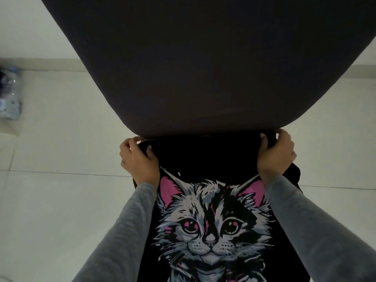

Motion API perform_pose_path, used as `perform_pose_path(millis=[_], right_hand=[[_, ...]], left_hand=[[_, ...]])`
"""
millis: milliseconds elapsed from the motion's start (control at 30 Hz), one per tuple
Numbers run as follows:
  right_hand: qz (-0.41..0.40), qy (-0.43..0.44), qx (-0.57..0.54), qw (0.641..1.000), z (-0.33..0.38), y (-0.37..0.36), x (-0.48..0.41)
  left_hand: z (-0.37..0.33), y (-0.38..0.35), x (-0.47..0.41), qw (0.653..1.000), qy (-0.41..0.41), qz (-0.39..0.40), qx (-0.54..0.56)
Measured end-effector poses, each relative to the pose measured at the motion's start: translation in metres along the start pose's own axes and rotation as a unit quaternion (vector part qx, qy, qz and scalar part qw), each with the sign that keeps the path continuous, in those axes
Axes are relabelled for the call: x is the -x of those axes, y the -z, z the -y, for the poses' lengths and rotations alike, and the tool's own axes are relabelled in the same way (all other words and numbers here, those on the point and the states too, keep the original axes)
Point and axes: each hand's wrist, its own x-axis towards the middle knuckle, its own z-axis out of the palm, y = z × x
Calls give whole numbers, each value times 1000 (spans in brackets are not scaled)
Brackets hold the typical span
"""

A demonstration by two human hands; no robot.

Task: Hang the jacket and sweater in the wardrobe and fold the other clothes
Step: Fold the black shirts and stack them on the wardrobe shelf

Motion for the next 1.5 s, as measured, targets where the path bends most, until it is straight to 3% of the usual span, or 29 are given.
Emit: perform_pose_path(millis=[67, 133, 200, 267, 367, 567, 667, 1067, 1500], right_hand=[[-75, 21, -48, 996, 2, 4, 18], [-90, 59, -77, 991, -1, 7, 43], [-26, 101, -59, 993, -10, 3, 69], [48, 139, 3, 989, -26, -1, 92], [69, 126, 99, 985, -50, 4, 111], [36, -28, 187, 981, -67, 10, 142], [6, -108, 184, 977, -58, 0, 162], [-23, -237, 170, 956, -30, -17, 261], [-156, -321, 58, 932, -7, -49, 352]], left_hand=[[4, 5, 23, 999, -41, -22, 25], [12, 4, 44, 985, -171, 34, 19], [21, -3, 59, 932, -331, 146, -23], [28, -13, 66, 870, -431, 228, -72], [30, -20, 54, 840, -455, 281, -91], [43, -23, 19, 759, -541, 324, -163], [43, -23, 17, 753, -547, 321, -175], [44, -26, 18, 753, -560, 307, -156], [55, -37, 22, 754, -591, 260, -120]])
